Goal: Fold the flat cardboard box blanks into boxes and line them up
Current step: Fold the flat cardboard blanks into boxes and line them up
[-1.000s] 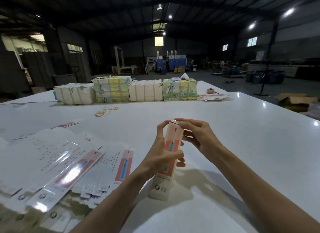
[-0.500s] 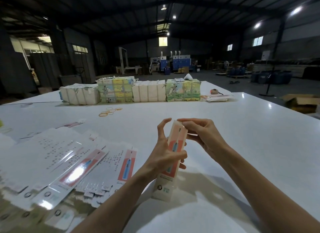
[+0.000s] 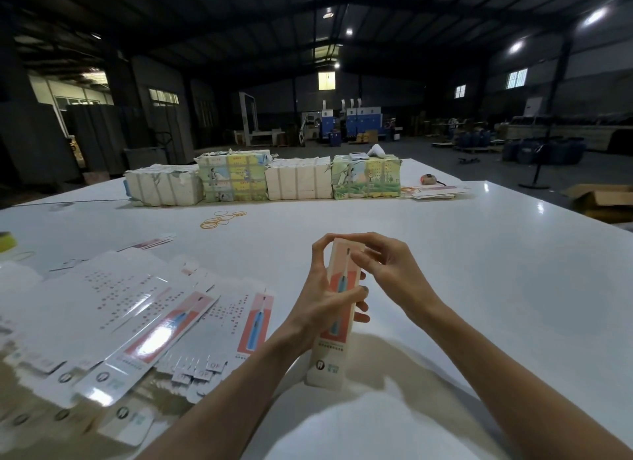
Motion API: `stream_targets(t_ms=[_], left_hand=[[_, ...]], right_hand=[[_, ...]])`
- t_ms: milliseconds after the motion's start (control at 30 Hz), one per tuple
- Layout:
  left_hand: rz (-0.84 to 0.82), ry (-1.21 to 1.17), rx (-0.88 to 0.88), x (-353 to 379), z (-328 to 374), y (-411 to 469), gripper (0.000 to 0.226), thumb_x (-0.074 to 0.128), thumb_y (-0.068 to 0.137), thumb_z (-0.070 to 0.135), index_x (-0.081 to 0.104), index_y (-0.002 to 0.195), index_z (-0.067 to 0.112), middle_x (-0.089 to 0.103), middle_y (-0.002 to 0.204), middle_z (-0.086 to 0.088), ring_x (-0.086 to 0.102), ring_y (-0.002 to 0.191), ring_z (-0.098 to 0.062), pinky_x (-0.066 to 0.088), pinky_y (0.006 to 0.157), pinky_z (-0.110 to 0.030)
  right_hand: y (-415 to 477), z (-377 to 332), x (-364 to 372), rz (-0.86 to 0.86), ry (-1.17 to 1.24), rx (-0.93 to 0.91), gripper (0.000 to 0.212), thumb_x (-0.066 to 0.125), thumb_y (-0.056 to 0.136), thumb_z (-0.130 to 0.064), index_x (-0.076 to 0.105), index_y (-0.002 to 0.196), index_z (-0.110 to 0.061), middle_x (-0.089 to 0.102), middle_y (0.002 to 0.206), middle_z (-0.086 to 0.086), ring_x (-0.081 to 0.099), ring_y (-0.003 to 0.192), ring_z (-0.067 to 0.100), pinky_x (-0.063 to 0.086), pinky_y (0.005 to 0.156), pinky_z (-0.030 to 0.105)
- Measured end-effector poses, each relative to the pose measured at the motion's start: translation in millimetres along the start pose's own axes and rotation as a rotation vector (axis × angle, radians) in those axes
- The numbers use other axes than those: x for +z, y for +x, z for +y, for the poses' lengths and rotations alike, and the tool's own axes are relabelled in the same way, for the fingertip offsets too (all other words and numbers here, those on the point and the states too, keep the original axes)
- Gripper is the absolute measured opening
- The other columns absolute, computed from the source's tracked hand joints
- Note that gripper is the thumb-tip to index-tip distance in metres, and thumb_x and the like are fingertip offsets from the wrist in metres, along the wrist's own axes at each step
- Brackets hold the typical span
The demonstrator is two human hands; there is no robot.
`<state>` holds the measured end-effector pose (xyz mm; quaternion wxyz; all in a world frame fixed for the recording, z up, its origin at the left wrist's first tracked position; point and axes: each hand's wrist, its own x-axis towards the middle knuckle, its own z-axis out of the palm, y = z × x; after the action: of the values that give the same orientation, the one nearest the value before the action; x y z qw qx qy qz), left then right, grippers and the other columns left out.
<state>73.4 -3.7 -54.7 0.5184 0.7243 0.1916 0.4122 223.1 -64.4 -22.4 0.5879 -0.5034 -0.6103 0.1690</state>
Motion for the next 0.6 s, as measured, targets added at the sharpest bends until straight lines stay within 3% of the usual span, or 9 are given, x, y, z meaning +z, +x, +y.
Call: stream_targets(t_ms=[100,233,300,367,433,500,600], left_hand=[[0.04,-0.062,-0.011,4,-3,2,0.09,0.085,0.082,0.03,0.025,0.143,0.058,0.068,0.114,0.007,0.078,0.091,-0.029,0.064,0.068,-0.035],[0.132,-0.248,-0.116,3,-5,4,0.094,0.08,0.076,0.023,0.024,0.145,0.052,0.055,0.135,-0.01,0.074,0.106,-0.034,0.065,0.078,-0.043],[0.209,-0.445,-0.164,0,-5,5,0.091,0.071,0.077,0.015,0.026,0.151,0.044,0.054,0.136,-0.018,0.073,0.105,-0.036,0.064,0.077,-0.048],[0.279,-0.653,-0.186,-5,-5,6,0.084,0.064,0.086,0.006,0.028,0.157,0.033,0.057,0.13,-0.023,0.073,0.099,-0.036,0.063,0.071,-0.048],[0.283,-0.695,-0.186,-7,-5,5,0.06,0.056,0.1,0.009,0.035,0.154,0.026,0.057,0.123,-0.026,0.072,0.101,-0.037,0.062,0.072,-0.049],[0.233,-0.633,-0.176,-4,-5,3,0.044,0.054,0.107,0.022,0.041,0.147,0.031,0.058,0.121,-0.023,0.074,0.1,-0.034,0.062,0.072,-0.049],[0.159,-0.448,-0.28,-1,-7,3,0.064,0.055,0.108,0.041,0.018,0.159,0.052,0.062,0.134,-0.008,0.075,0.106,-0.027,0.064,0.072,-0.037]], right_hand=[[-2,6,11,0.033,-0.076,0.009,0.038,0.059,0.106,-0.021,0.057,0.144,-0.023,0.064,0.138,-0.007,0.069,0.117,0.015,0.062,0.082,0.022],[-5,15,17,0.057,-0.175,-0.003,0.038,0.06,0.105,-0.029,0.052,0.143,-0.025,0.051,0.145,-0.004,0.061,0.122,0.014,0.061,0.074,0.018],[-6,15,16,-0.029,-0.336,-0.021,0.035,0.056,0.106,-0.038,0.058,0.139,-0.024,0.048,0.138,-0.002,0.058,0.122,0.015,0.06,0.081,0.022],[-8,14,18,-0.162,-0.513,-0.018,0.048,0.051,0.105,-0.055,0.058,0.143,-0.027,0.05,0.134,-0.002,0.051,0.122,0.011,0.051,0.094,0.025],[-12,13,21,-0.287,-0.635,-0.026,0.066,0.052,0.098,-0.068,0.048,0.151,-0.028,0.048,0.131,0.0,0.046,0.12,0.013,0.046,0.093,0.028],[-18,12,23,-0.337,-0.695,-0.046,0.072,0.06,0.095,-0.063,0.041,0.153,-0.025,0.045,0.128,0.003,0.046,0.117,0.018,0.049,0.091,0.03],[-28,12,10,-0.234,-0.699,-0.069,0.055,0.06,0.102,-0.041,0.046,0.149,-0.016,0.05,0.131,0.011,0.049,0.117,0.024,0.05,0.096,0.033]])
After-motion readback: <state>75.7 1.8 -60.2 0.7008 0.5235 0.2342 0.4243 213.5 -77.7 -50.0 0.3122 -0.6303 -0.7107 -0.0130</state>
